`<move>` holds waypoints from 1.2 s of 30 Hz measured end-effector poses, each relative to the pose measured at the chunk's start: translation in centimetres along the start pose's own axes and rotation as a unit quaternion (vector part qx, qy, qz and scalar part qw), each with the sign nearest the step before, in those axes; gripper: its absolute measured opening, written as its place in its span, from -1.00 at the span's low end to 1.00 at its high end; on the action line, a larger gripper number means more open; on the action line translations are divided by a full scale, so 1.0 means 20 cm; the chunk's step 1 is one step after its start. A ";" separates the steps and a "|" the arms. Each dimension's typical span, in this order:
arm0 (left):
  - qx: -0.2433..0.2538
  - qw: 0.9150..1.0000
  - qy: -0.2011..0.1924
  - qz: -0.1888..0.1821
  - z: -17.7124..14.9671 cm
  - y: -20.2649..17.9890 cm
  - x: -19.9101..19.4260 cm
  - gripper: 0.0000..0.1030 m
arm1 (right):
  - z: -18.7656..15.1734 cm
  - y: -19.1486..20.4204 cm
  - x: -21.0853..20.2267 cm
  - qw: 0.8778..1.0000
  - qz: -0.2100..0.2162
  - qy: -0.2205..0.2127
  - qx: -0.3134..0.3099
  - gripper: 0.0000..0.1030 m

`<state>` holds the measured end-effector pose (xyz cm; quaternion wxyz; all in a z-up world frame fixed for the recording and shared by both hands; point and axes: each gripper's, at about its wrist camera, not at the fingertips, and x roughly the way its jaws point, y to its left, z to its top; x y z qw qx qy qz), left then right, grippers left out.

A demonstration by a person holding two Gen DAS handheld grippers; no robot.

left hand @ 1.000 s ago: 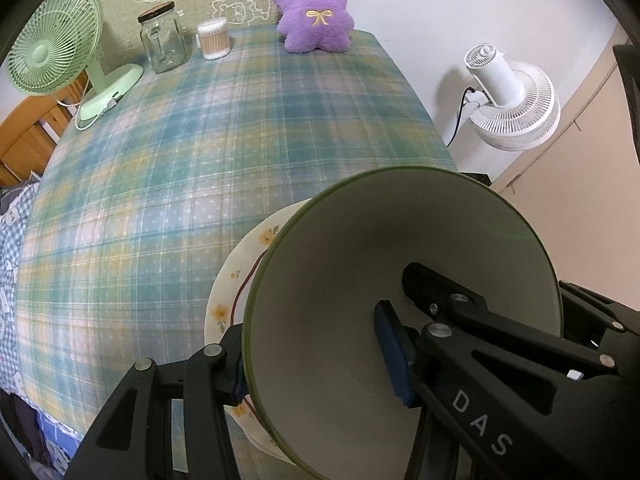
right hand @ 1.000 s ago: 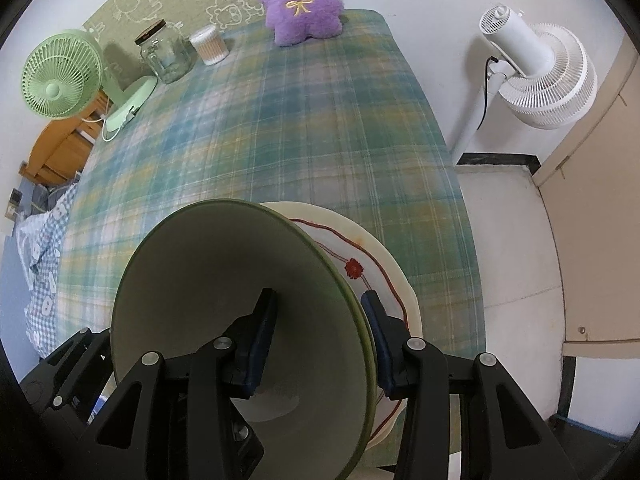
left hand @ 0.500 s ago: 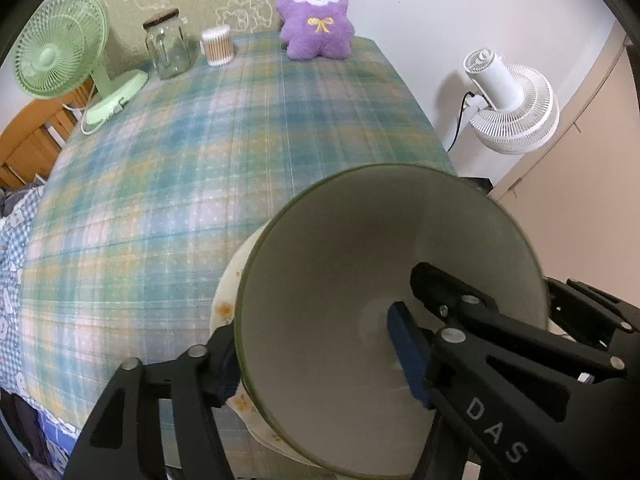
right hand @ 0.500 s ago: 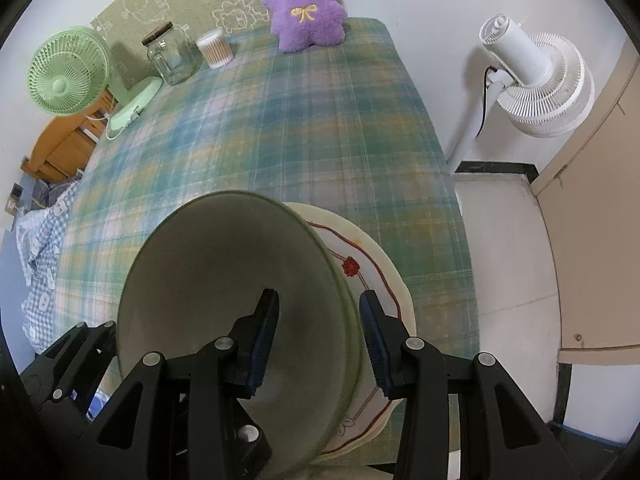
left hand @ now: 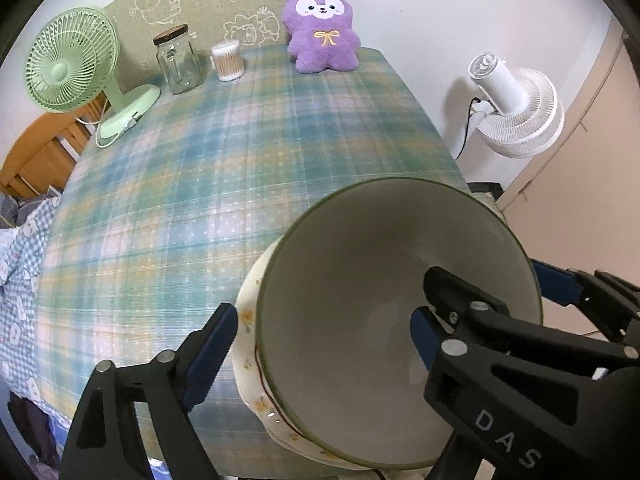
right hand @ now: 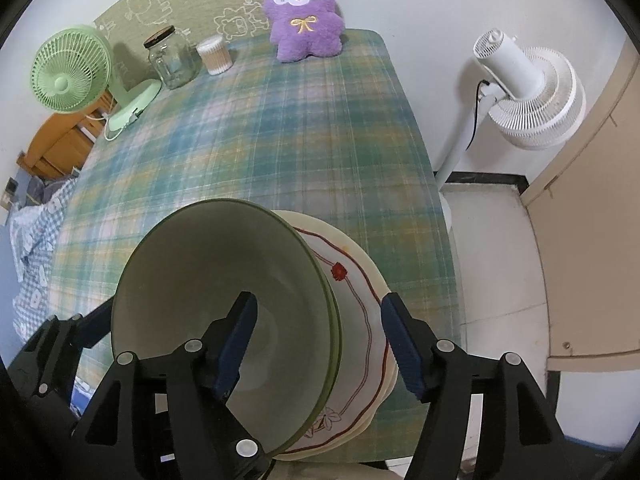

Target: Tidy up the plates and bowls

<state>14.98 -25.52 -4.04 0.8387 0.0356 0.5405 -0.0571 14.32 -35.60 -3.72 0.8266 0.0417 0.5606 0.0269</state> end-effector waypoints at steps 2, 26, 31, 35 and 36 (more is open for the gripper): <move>0.007 1.000 -0.003 0.007 0.00 0.00 -0.01 0.76 | 0.01 0.01 0.00 1.000 -0.003 0.000 -0.006 0.32; 0.018 0.993 -0.119 -0.008 -0.01 0.49 -0.46 0.77 | -0.01 0.38 -0.44 0.989 -0.076 -0.120 0.035 0.32; 0.028 0.989 -0.145 -0.007 -0.06 0.71 -0.52 0.77 | -0.06 0.58 -0.49 0.985 -0.087 -0.142 0.050 0.32; 0.031 0.987 -0.155 -0.012 -0.12 0.89 -0.55 0.77 | -0.12 0.73 -0.51 0.982 -0.086 -0.157 0.055 0.32; 0.033 0.986 -0.162 -0.011 -0.14 0.93 -0.55 0.77 | -0.14 0.78 -0.51 0.981 -0.087 -0.161 0.057 0.32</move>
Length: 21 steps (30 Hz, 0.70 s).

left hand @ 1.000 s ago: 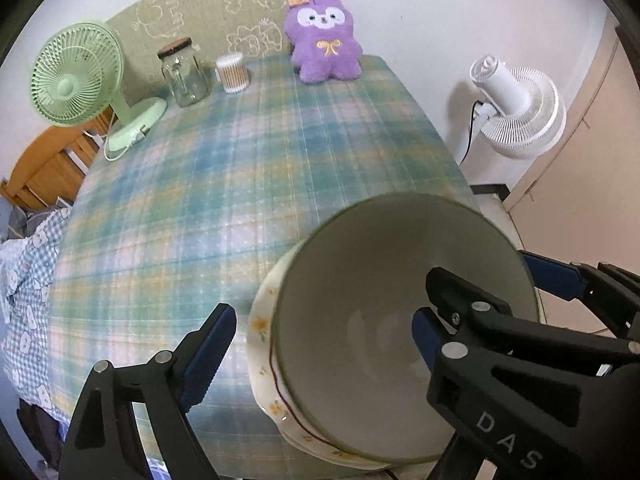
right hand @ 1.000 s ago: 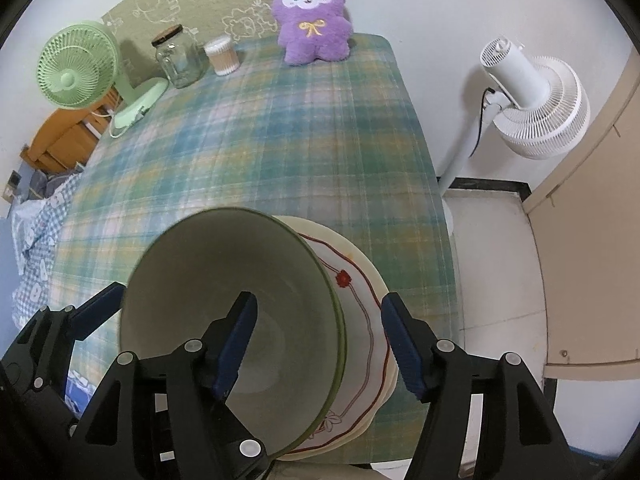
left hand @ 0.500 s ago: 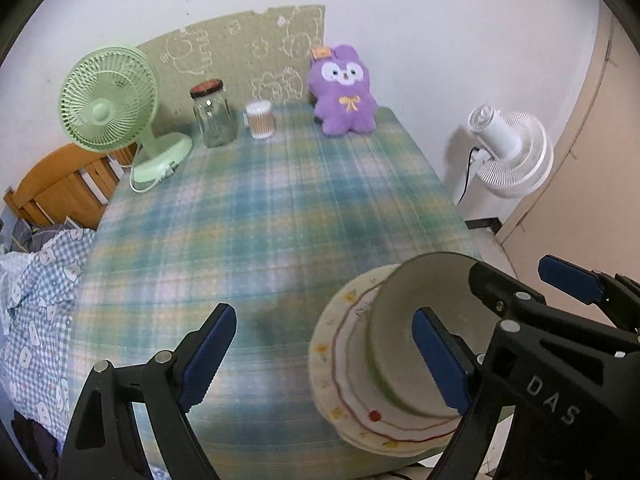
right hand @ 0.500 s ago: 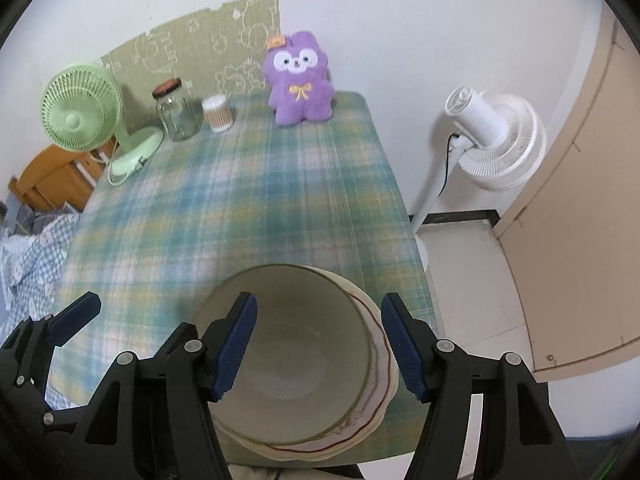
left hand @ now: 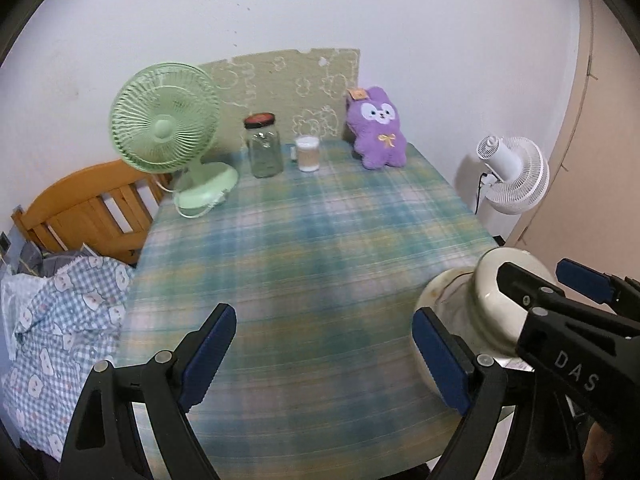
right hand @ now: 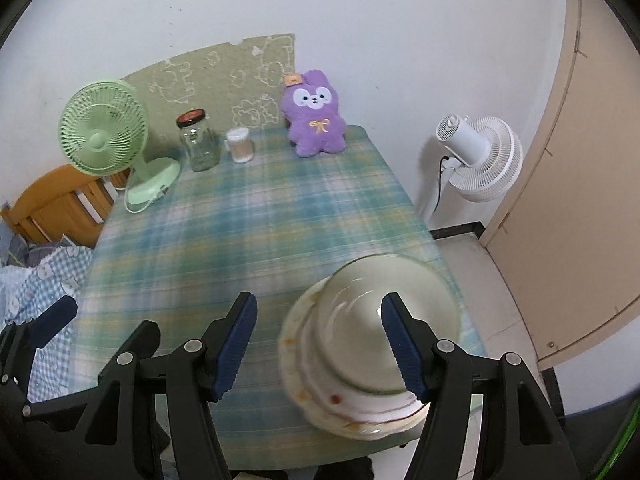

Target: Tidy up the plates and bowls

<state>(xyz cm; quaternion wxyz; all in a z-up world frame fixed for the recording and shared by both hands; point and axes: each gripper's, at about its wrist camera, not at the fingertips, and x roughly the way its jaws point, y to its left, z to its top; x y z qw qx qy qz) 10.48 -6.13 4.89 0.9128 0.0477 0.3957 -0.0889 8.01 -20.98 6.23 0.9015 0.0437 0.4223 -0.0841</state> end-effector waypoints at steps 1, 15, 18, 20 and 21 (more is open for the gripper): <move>0.003 1.000 -0.008 0.005 -0.02 0.05 -0.01 0.77 | -0.01 0.03 -0.01 1.000 0.000 -0.004 0.001 0.32; 0.000 0.998 -0.053 0.035 -0.28 0.33 -0.14 0.94 | -0.30 0.32 -0.13 0.997 0.014 -0.079 -0.004 0.66; -0.008 0.998 -0.057 0.036 -0.34 0.34 -0.16 0.96 | -0.34 0.31 -0.13 0.997 0.021 -0.080 -0.003 0.69; -0.012 0.998 -0.054 0.040 -0.35 0.34 -0.16 0.96 | -0.37 0.30 -0.13 0.996 0.019 -0.082 -0.007 0.69; -0.014 0.997 -0.058 0.040 -0.37 0.33 -0.17 0.96 | -0.38 0.30 -0.14 0.996 0.020 -0.082 -0.007 0.69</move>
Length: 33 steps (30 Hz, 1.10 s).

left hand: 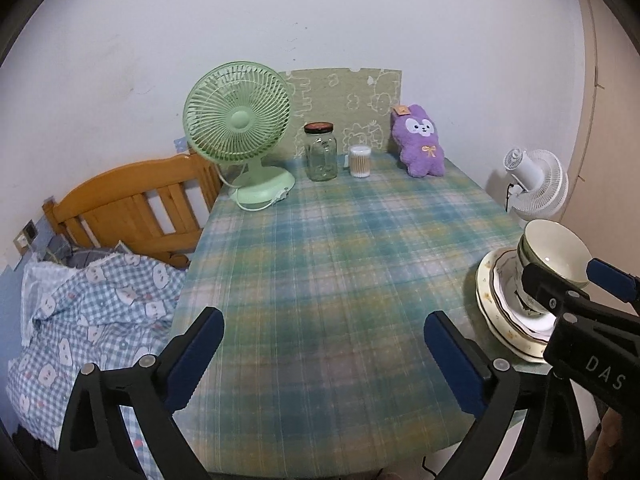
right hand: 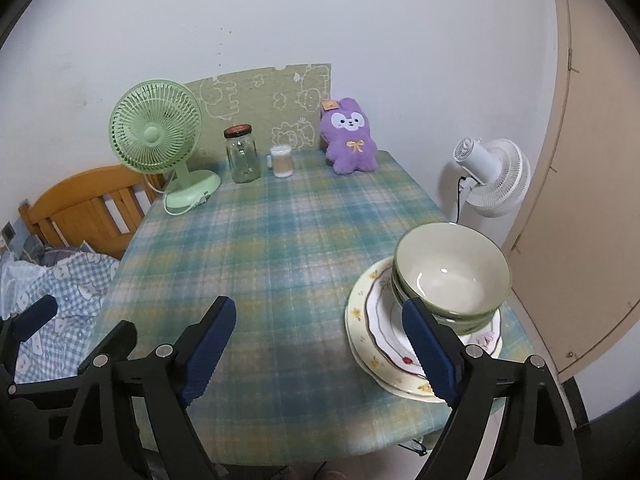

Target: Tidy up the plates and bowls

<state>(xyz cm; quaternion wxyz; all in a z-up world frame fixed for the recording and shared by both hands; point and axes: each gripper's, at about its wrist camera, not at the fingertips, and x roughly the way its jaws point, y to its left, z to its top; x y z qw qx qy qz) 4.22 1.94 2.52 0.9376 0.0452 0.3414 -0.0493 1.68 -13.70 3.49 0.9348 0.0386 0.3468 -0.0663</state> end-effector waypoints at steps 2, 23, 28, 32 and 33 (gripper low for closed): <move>-0.002 1.000 -0.010 0.003 -0.02 -0.01 -0.02 0.98 | -0.02 -0.01 -0.02 1.000 0.004 -0.005 0.002 0.70; -0.042 0.998 -0.043 0.010 -0.12 -0.08 -0.08 0.99 | -0.10 -0.13 -0.06 0.999 0.014 -0.045 -0.013 0.71; -0.052 0.997 -0.051 0.018 -0.13 -0.06 -0.10 1.00 | -0.10 -0.14 -0.06 0.999 0.012 -0.043 -0.014 0.72; -0.060 0.997 -0.049 0.024 -0.13 -0.05 -0.10 1.00 | -0.10 -0.15 -0.06 0.999 0.015 -0.039 -0.014 0.72; -0.062 0.997 -0.049 0.024 -0.13 -0.04 -0.10 1.00 | -0.10 -0.15 -0.06 0.999 0.015 -0.039 -0.015 0.72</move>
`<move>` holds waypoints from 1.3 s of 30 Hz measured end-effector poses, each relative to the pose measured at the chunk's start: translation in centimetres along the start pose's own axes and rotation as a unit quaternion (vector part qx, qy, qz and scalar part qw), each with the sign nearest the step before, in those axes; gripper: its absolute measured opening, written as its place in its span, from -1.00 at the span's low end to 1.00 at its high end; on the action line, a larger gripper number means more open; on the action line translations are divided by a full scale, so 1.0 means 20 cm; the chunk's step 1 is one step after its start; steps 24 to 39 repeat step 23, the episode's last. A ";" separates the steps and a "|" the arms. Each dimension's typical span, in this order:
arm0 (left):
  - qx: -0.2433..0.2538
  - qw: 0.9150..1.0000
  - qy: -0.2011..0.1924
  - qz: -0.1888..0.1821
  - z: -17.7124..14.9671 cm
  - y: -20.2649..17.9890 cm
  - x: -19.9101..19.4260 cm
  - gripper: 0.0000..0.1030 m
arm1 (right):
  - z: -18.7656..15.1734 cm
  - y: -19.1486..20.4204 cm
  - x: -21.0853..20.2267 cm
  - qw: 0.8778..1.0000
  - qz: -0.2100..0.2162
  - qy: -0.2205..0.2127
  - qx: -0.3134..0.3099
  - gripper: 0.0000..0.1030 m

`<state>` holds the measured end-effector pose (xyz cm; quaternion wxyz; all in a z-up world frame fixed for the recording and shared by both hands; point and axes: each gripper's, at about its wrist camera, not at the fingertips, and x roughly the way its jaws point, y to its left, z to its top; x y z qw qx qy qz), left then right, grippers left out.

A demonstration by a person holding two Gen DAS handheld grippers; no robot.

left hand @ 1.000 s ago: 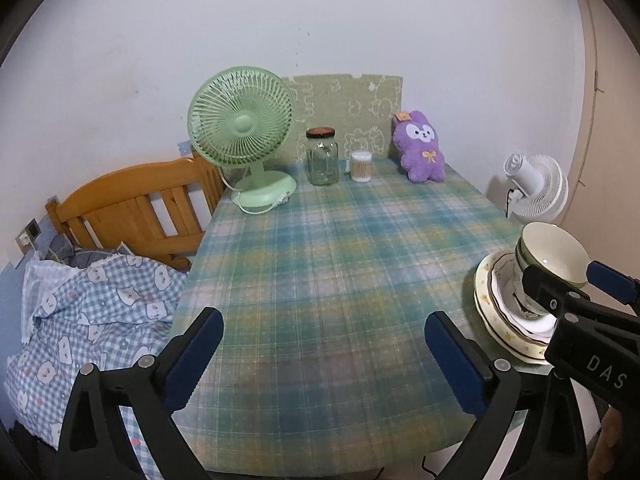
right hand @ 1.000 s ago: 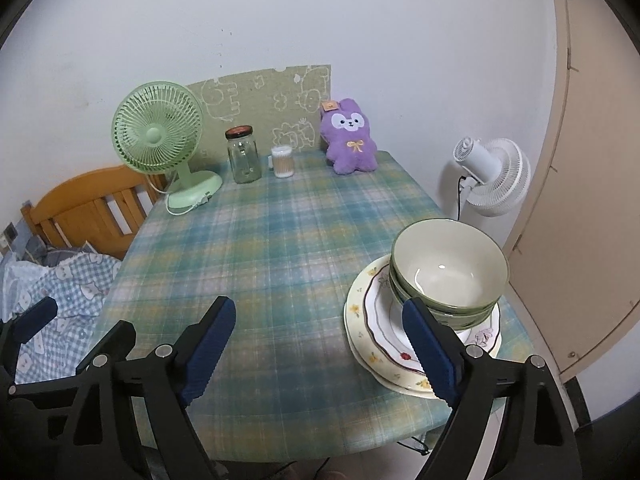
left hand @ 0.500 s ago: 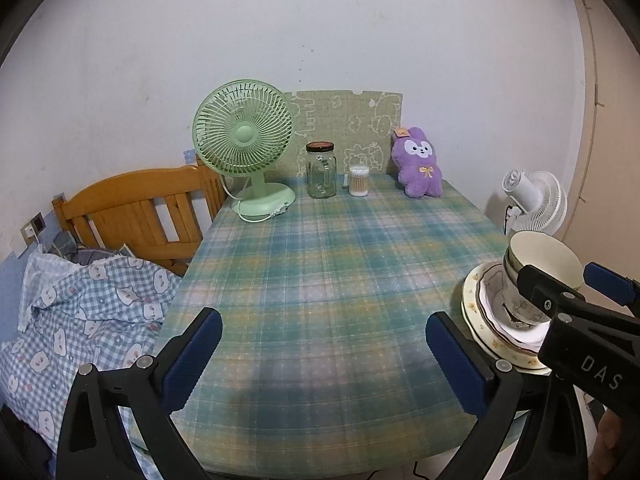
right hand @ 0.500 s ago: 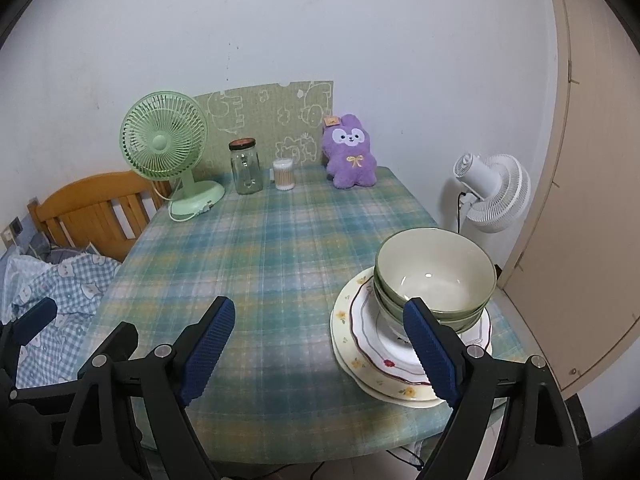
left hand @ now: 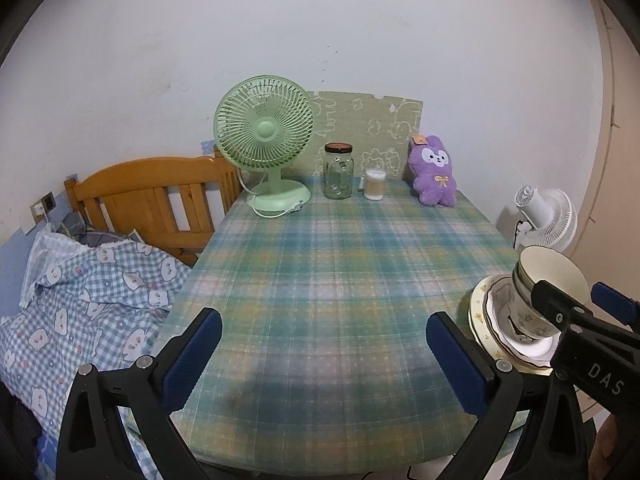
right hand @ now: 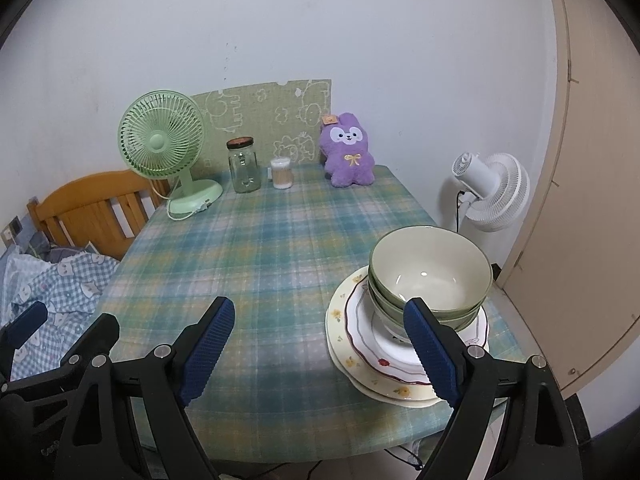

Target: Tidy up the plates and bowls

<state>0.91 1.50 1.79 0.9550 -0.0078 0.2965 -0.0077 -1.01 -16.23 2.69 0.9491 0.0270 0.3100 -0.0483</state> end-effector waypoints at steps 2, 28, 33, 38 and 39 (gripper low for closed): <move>-0.006 1.000 -0.003 0.001 0.00 0.01 -0.01 1.00 | 0.00 0.00 0.00 1.000 0.002 -0.001 -0.002 0.72; -0.007 1.000 -0.001 -0.001 -0.01 0.02 -0.01 1.00 | -0.02 0.04 -0.02 1.000 0.004 0.002 -0.011 0.72; -0.007 1.000 -0.001 -0.001 -0.01 0.02 -0.01 1.00 | -0.02 0.04 -0.02 1.000 0.004 0.002 -0.011 0.72; -0.007 1.000 -0.001 -0.001 -0.01 0.02 -0.01 1.00 | -0.02 0.04 -0.02 1.000 0.004 0.002 -0.011 0.72; -0.007 1.000 -0.001 -0.001 -0.01 0.02 -0.01 1.00 | -0.02 0.04 -0.02 1.000 0.004 0.002 -0.011 0.72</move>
